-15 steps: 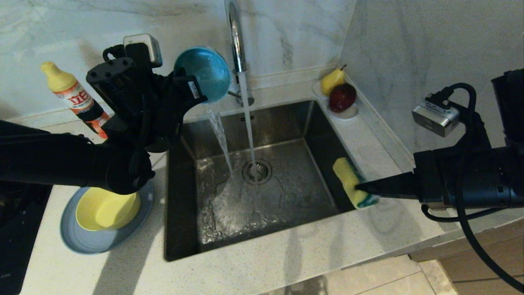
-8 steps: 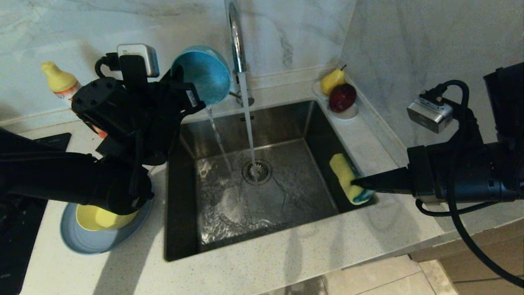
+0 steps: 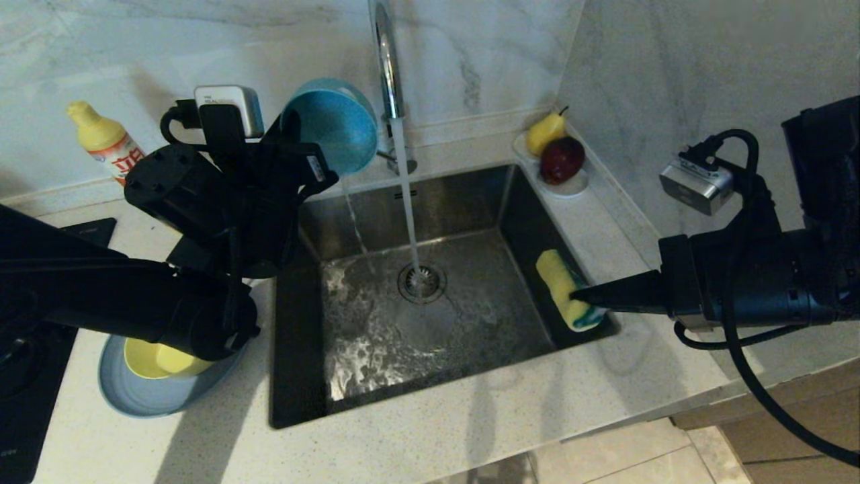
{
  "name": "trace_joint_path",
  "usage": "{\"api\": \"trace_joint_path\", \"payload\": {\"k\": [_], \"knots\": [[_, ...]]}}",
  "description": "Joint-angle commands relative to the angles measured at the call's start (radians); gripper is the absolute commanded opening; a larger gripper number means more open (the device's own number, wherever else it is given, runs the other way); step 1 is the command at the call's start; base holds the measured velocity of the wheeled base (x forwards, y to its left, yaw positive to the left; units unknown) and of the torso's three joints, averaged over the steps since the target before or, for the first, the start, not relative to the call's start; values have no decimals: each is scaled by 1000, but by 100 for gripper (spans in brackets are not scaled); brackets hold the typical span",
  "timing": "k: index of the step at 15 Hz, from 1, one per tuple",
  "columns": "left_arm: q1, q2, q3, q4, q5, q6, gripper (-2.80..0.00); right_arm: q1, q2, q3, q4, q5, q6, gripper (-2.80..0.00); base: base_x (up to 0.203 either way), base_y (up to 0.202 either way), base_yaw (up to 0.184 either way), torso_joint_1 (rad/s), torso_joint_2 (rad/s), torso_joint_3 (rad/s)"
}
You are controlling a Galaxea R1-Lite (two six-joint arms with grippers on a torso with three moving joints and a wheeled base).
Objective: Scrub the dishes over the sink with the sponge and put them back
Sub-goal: Rinse the bowl, then place the bowl on the table
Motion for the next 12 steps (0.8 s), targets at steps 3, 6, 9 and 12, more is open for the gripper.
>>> {"api": "trace_joint_path", "payload": {"k": [3,6,9,12], "knots": [[3,-55,13,243,64,-56,-280,-1,3,12,2,2,3,-280,0,0,0,0,0,0],[25,-153,-8,636,74,-131,-280,-11,-5,37,0,2,3,-280,0,0,0,0,0,0],[51,-241,-131,1210,62,-259,-280,-13,-17,39,3,3,6,-280,0,0,0,0,0,0],[82,-273,-385,1749,3,-479,-280,-14,-19,47,8,3,8,-280,0,0,0,0,0,0]]}}
